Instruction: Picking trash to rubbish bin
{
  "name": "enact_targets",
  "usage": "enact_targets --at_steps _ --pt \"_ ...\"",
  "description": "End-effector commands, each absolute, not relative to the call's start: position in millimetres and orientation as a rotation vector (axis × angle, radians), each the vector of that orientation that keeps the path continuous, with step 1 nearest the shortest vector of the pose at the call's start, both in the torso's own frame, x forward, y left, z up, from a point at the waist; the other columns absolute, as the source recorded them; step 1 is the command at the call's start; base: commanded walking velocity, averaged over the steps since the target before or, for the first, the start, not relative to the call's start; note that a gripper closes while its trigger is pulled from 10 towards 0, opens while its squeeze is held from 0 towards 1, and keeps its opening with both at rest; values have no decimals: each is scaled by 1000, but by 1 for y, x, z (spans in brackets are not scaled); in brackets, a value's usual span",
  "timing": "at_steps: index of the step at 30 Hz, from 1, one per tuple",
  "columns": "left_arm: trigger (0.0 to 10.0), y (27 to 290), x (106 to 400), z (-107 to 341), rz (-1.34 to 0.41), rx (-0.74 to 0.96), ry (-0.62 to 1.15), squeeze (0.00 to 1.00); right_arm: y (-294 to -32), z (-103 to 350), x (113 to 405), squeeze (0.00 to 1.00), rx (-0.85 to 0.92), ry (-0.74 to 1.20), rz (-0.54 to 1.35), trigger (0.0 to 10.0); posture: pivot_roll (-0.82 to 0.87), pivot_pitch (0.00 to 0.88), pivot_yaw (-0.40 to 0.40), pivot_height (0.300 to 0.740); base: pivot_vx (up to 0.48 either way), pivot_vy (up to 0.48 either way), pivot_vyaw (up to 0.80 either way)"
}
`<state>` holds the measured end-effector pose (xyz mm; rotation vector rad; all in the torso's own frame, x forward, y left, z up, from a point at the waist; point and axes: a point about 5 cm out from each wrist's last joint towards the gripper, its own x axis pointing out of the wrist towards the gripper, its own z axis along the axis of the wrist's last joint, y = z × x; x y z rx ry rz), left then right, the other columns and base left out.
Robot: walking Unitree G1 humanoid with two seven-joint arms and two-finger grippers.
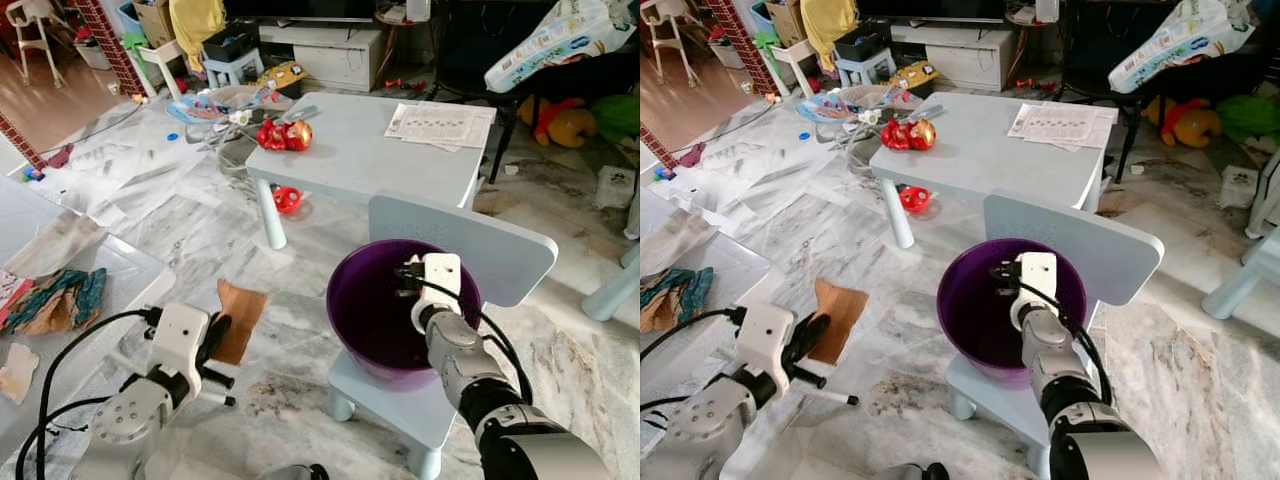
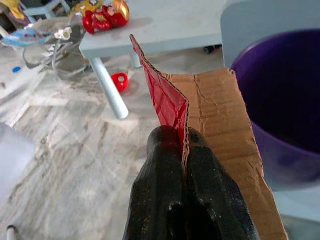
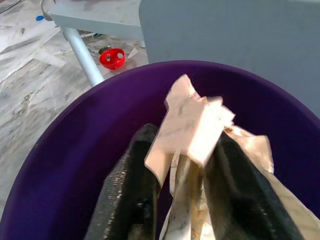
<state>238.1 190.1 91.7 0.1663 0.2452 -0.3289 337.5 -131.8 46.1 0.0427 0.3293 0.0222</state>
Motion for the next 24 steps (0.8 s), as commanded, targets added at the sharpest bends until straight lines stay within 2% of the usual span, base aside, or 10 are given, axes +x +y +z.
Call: enact_targets --at_steps 1,18,21,24 --pt "10000 196 241 87 -303 175 268 0 -129 48 339 1000 49 314 24 10000 119 94 140 740 0 0 0" --pt "10000 184 268 90 -315 159 206 0 -143 46 337 1000 73 320 5 10000 76 63 123 740 0 0 0" --pt "10000 168 284 90 -358 136 180 0 -150 45 330 1000 73 287 -8 10000 36 56 118 740 0 0 0" --pt "10000 148 302 91 -412 131 166 0 -148 39 316 1000 103 288 60 10000 -23 57 127 740 0 0 0"
